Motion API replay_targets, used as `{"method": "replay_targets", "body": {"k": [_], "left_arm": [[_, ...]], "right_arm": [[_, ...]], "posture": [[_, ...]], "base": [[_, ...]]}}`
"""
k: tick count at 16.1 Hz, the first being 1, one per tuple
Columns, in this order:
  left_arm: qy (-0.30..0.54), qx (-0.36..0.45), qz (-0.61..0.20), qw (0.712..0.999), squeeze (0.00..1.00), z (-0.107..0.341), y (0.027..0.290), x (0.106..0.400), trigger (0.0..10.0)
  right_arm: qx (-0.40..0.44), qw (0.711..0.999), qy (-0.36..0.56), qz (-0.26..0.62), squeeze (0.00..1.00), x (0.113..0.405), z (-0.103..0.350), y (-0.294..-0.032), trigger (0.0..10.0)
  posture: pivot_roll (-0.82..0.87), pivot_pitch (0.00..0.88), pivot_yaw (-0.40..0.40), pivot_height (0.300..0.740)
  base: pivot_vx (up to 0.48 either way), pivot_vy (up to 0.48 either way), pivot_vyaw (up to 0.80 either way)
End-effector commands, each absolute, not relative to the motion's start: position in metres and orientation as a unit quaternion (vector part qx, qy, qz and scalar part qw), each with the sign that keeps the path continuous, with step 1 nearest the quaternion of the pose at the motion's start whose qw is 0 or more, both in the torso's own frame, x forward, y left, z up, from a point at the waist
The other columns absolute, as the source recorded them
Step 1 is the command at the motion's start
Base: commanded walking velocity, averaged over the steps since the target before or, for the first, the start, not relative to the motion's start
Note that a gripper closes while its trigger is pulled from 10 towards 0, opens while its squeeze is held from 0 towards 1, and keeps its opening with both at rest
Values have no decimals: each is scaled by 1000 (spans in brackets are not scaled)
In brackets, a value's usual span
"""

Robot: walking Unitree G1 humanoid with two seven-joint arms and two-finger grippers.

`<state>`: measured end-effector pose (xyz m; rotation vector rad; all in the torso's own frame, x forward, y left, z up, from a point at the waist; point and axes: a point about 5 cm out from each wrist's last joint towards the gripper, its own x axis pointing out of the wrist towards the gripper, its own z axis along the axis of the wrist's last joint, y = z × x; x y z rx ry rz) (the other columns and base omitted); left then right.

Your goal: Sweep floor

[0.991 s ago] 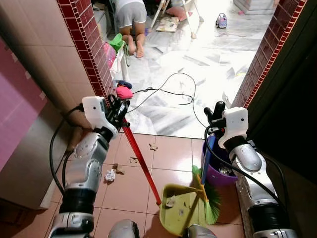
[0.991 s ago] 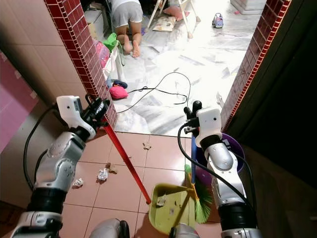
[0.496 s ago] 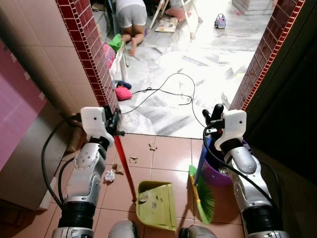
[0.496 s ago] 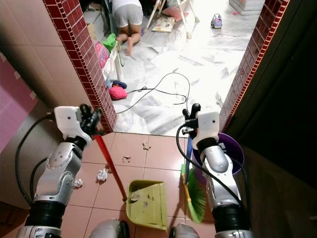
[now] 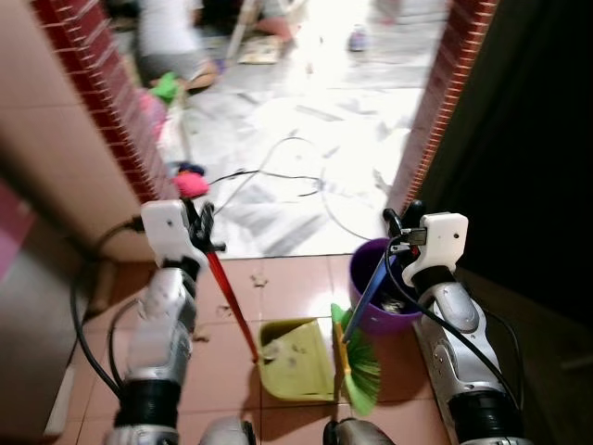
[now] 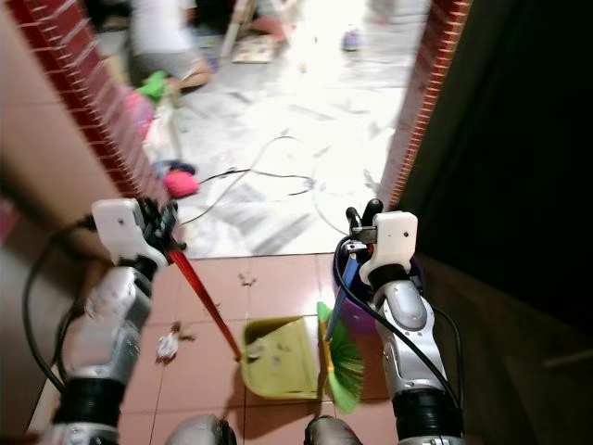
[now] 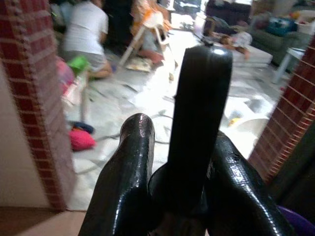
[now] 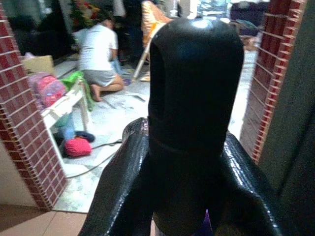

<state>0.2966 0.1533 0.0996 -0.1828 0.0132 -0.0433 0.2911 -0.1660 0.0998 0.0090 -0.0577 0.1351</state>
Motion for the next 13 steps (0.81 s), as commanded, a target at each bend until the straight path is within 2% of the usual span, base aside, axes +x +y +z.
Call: {"method": "replay_targets", "body": {"k": [1, 5, 13], "left_arm": [[-6, -96, -22, 995, 0, 104, 152, 297, 10000], [-10, -109, -30, 993, 0, 109, 146, 301, 10000], [0, -115, -47, 992, 0, 106, 139, 295, 10000]], "right_arm": [[13, 998, -2, 61, 0, 290, 89, -166, 10000], [11, 998, -11, 68, 0, 295, 96, -165, 10000], [10, 997, -12, 70, 0, 298, 97, -163, 10000]], "posture": [[-89, 0, 65, 740], [-96, 0, 57, 740], [-92, 0, 54, 740]], "base": [[0, 0, -800], [0, 0, -800], [0, 291, -800]]}}
